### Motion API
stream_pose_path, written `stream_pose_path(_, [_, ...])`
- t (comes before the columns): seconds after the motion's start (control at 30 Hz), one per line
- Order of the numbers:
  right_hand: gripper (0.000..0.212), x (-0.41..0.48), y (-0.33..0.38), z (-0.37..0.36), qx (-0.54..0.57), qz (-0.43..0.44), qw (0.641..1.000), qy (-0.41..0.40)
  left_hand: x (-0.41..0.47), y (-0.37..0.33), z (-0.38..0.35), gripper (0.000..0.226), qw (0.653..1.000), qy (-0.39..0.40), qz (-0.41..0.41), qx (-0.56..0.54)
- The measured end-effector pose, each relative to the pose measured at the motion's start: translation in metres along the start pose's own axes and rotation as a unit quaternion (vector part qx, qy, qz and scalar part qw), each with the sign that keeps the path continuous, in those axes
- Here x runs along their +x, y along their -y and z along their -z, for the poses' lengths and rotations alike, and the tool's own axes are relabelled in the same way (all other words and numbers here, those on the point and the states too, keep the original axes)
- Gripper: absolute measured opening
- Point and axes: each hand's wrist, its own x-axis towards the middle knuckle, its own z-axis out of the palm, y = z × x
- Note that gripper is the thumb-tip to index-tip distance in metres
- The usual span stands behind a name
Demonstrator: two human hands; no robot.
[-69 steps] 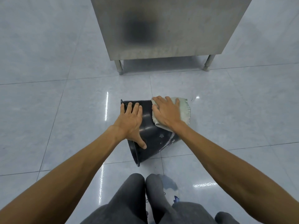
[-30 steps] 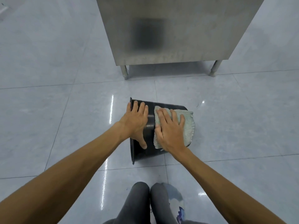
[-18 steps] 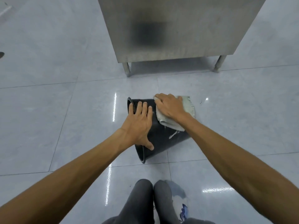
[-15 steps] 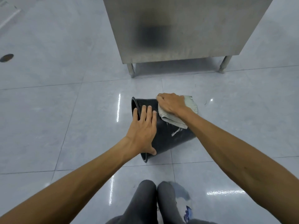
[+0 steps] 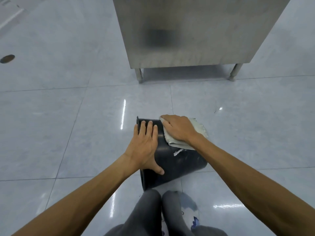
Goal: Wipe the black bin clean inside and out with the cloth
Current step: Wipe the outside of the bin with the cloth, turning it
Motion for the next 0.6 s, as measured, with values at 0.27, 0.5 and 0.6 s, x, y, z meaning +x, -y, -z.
stream_pose_path(0.27, [0.058, -0.077, -0.001, -0.038, -0.077, 0.075, 0.987, -0.12, 0.014, 0.01, 0.006, 0.163, 0.999, 0.027, -0.006, -0.019])
stream_pose_path(0.5, [0.059, -0.055, -0.002, -0.022, -0.059, -0.034, 0.992, -0.111, -0.003, -0.007, -0.002, 0.158, 0.999, 0.029, -0.003, 0.028])
stream_pose_path(0.6, [0.047, -0.026, -0.008, -0.006, -0.037, -0.098, 0.992, -0.066, -0.012, -0.014, -0.006, 0.156, 0.999, 0.027, 0.002, 0.019])
